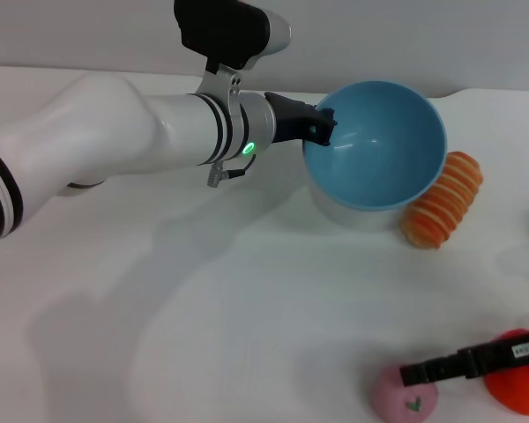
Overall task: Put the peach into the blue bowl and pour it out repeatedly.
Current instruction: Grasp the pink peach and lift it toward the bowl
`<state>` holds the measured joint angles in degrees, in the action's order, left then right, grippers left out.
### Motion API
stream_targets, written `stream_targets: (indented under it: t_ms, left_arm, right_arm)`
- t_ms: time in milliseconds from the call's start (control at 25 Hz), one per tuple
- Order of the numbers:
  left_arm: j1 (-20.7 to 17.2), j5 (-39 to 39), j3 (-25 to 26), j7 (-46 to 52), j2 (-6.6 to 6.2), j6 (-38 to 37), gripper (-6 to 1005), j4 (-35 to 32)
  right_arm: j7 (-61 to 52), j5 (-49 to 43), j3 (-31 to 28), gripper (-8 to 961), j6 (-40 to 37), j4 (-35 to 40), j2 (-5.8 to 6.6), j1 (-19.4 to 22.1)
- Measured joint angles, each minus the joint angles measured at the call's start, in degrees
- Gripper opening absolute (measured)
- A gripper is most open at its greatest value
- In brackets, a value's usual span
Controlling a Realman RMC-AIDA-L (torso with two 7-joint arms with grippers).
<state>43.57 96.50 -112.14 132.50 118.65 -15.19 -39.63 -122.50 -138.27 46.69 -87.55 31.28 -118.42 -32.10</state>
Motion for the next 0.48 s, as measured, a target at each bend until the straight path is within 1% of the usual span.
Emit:
stream_targets:
  t_ms: [280,480]
  left_arm:
    - [-0.6,0.0,0.0,0.0,0.0,0.7,-1,0.1]
    - [-0.7,0.0,-0.1,0.0,0.02,0.7,0,0.1]
  right_arm:
    - [-0.1,-0.2,0.4,791,0.7,-0.8,-0.1,-0.1]
    - [0.0,-0.4,4.1,788,2.2,-4.2,-0.07,-2.1]
